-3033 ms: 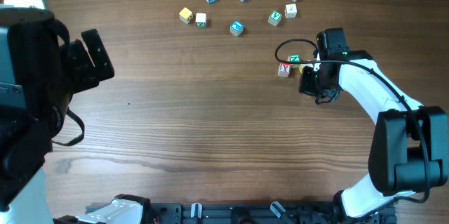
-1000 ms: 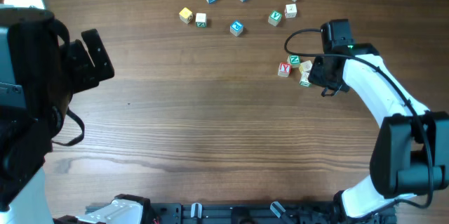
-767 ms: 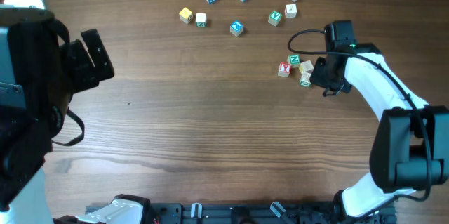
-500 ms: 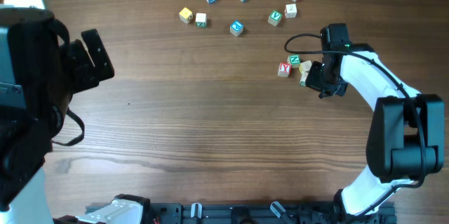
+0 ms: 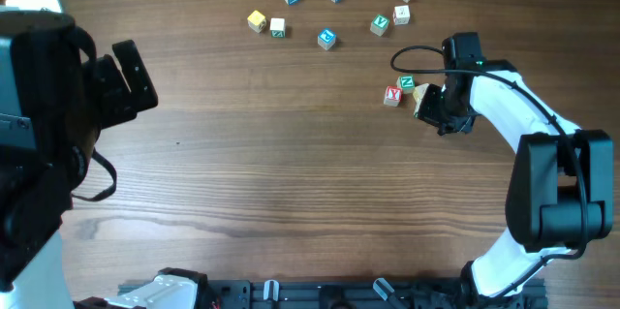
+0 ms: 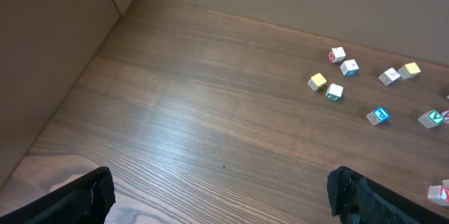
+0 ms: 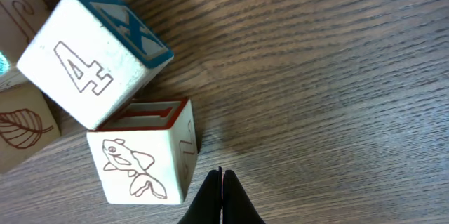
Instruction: Form a circle
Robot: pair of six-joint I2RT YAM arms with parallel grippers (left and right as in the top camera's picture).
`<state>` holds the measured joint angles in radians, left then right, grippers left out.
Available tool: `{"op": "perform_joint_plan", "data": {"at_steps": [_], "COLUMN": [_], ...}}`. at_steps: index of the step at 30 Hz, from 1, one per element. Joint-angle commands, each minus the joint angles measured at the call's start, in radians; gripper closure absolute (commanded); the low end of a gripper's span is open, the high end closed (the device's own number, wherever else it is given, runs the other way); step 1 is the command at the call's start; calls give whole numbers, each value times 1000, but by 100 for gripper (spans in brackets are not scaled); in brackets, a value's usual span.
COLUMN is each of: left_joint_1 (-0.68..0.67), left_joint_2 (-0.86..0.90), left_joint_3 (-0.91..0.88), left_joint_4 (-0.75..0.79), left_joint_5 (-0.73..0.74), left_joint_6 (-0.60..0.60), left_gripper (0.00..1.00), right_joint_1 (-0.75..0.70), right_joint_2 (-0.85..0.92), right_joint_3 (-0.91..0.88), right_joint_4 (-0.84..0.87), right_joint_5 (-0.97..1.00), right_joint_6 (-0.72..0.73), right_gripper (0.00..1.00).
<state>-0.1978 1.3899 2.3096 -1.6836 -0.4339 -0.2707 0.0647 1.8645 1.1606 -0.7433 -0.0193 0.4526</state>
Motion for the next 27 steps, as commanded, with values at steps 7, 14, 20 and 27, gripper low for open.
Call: {"op": "perform_joint_plan", "data": {"at_steps": [7, 14, 20, 27], "left_joint_1": [5, 5, 5, 5], "left_joint_2": [0, 0, 0, 0], "left_joint_3": [0, 0, 0, 0], "left_joint_4": [0, 0, 0, 0], "left_joint_5": [-13, -13, -13, -13], "left_joint_6": [2, 2, 2, 2], "left_gripper": [0, 0, 0, 0], "right_joint_1": [-1, -1, -1, -1], "right_joint_2": [17, 17, 17, 17], "right_joint_3": [-7, -7, -7, -7], "right_joint_4": [-1, -2, -8, -18], "right_joint_5": [-36, -54, -61, -62], "right_joint_6": [18, 18, 19, 19], "right_gripper": [96, 96, 96, 96]}}
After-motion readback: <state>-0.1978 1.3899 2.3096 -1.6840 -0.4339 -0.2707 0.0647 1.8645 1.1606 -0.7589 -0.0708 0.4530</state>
